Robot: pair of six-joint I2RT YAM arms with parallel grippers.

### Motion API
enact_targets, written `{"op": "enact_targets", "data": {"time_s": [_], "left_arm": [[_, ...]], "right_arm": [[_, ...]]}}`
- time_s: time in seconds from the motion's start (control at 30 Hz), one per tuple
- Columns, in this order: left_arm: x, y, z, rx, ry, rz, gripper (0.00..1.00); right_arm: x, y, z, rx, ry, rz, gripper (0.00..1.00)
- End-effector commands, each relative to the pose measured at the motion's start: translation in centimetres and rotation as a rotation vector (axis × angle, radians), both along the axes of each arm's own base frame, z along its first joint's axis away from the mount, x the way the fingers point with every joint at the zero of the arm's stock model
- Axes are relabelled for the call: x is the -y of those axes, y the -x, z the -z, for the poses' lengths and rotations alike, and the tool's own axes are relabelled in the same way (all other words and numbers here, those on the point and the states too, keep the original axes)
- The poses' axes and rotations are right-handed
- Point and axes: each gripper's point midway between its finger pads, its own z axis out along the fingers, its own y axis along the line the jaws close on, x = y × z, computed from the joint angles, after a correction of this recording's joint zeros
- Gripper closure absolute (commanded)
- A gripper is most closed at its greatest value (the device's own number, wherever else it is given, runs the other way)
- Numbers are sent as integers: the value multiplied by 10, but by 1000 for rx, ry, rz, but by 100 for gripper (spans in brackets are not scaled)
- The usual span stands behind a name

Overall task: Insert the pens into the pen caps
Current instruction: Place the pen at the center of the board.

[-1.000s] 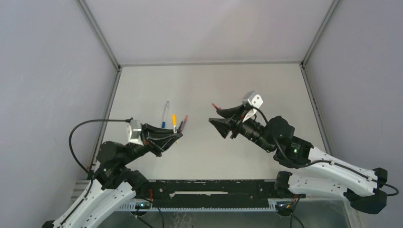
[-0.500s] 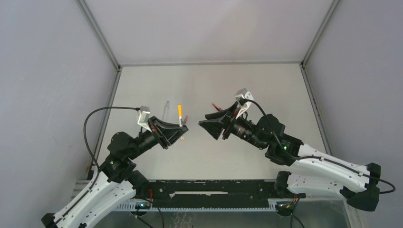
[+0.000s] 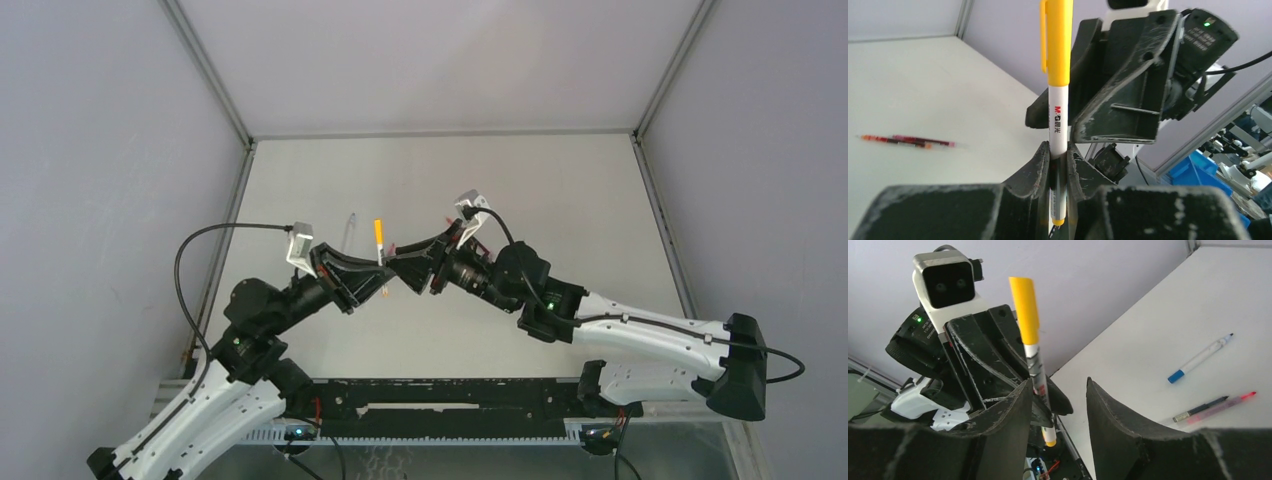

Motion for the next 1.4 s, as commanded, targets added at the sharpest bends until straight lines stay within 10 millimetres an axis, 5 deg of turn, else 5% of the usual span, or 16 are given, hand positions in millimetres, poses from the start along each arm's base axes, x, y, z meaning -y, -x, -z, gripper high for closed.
{"op": "enact_targets", "data": {"time_s": [0.0,0.4,0.7,0.83,0.93,1.1,1.23,1.37], "left_arm": [[-4,11,-30,119,57,24,100],[4,11,-20,92,27,62,100],[6,13,-19,90,19,80,96],[5,10,-17,81,15,65,73],[3,8,-14,65,6,49,46],[1,7,-10,52,-16,34,13],[-3,4,-1,27,-54,5,8],[-19,-9,23,-30,-145,-118,4]], "right_arm": [[0,4,-41,16,-117,-17,49],[-7,8,-53,48,-165,-50,51],[-19,9,-43,29,-121,-86,66],[-20,11,-43,31,-116,-98,99],[-14,6,-45,27,-117,-59,100],[3,-7,-49,32,-107,27,100],[31,-30,-46,13,-69,145,100],[74,-60,-20,-46,46,298,100]]}}
